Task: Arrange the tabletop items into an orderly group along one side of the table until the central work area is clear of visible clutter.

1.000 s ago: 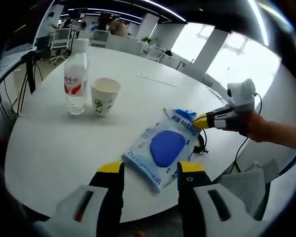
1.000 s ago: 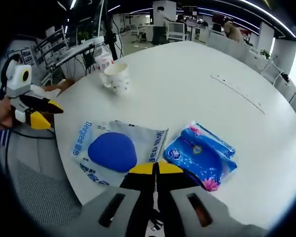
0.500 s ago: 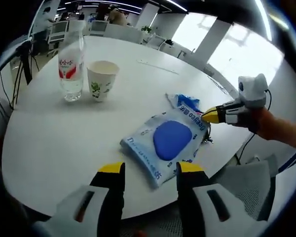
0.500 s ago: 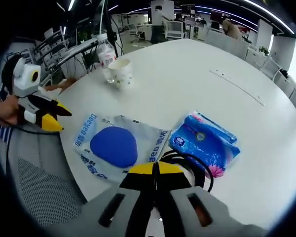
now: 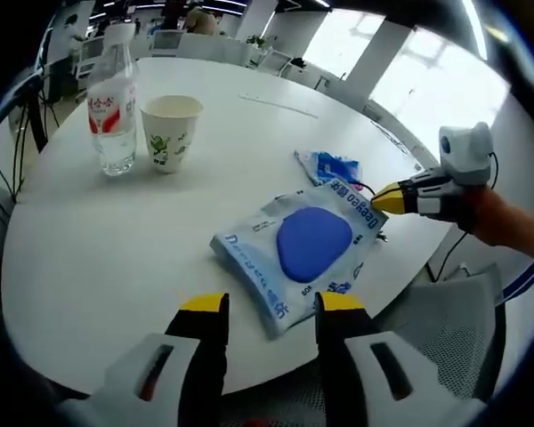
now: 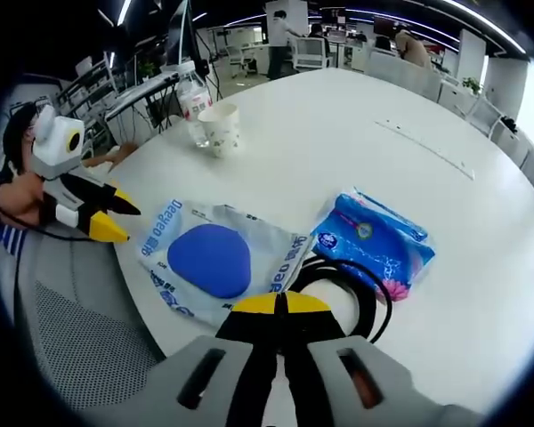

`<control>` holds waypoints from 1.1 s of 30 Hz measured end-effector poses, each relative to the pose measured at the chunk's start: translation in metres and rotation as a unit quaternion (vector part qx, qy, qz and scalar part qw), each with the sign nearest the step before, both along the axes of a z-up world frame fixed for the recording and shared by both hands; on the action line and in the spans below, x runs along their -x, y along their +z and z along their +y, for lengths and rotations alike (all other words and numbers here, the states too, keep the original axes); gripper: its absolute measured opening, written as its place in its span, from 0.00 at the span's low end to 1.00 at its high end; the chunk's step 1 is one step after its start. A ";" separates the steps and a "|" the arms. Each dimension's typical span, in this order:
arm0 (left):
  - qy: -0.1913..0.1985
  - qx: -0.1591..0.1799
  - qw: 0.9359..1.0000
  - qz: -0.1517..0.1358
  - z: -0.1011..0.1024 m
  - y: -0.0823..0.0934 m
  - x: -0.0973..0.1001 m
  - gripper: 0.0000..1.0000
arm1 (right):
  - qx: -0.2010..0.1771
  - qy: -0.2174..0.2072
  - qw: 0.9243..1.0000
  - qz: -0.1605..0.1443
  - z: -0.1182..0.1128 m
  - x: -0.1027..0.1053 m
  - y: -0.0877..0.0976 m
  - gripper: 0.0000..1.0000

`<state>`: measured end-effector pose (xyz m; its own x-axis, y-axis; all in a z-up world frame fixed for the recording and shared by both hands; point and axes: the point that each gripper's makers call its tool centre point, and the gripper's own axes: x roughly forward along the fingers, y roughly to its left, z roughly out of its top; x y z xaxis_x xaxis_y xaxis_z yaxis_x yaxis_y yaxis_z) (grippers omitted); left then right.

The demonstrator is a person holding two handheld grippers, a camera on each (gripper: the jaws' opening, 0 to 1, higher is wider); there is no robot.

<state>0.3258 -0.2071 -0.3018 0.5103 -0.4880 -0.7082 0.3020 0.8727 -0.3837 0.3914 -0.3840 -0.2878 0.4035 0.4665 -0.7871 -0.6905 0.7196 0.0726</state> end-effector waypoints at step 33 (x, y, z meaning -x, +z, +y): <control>-0.040 -0.041 0.998 0.035 -0.010 -0.029 0.011 0.21 | -0.006 -0.003 0.999 0.040 -0.005 0.028 -0.023 0.11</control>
<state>0.3147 -0.2170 -0.3307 0.4195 -0.4635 -0.7805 0.3466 0.8764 -0.3342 0.3633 -0.3892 -0.3105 0.3417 0.4745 -0.8112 -0.6785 0.7219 0.1364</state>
